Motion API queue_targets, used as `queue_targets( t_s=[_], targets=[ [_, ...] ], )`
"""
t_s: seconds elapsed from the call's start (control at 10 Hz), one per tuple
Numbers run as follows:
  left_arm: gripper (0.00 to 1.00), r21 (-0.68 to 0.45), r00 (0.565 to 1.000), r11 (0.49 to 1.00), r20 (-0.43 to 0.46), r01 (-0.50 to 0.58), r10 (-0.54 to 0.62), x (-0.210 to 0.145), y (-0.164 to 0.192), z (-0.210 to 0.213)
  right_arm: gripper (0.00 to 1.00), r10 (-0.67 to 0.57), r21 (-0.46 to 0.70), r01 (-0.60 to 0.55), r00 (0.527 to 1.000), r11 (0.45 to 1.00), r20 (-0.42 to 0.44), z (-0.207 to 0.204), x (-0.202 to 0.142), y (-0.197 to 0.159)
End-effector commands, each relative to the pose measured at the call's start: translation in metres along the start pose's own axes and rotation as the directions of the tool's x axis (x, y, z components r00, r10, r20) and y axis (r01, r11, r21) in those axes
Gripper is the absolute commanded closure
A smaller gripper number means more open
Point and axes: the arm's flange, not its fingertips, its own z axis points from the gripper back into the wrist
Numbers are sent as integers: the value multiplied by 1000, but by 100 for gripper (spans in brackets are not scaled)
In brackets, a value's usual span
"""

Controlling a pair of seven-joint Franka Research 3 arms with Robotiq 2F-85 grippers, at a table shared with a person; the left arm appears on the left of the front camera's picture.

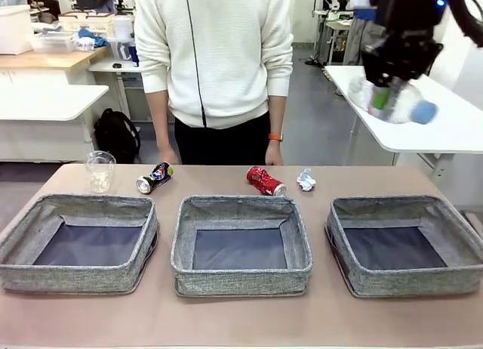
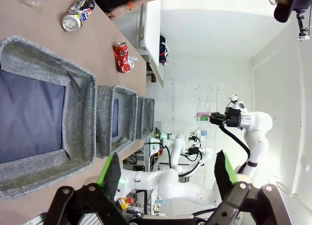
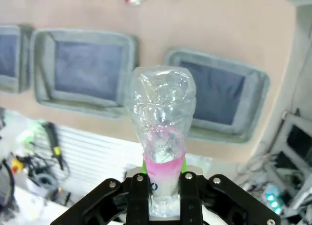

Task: Sort the waste into the appropriate baskets.
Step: Pick up the waste item pointed out by the person.

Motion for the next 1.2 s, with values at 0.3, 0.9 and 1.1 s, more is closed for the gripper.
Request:
queue_targets(
  t_s=[0.3, 0.9, 1.1],
  targets=[
    [0, -9, 1000, 1000, -9, 20, -20, -2, -1, 1, 79, 100, 4, -101, 992, 995, 70, 22, 46, 141],
    [0, -9, 1000, 1000, -9, 20, -20, -2, -1, 1, 79, 265, -39, -262, 957, 964, 119, 56, 44, 216],
    [0, -9, 1000, 1000, -9, 20, -20, -2, -1, 1, 79, 236, -25, -235, 954, 972, 185, 65, 41, 212]
  ],
)
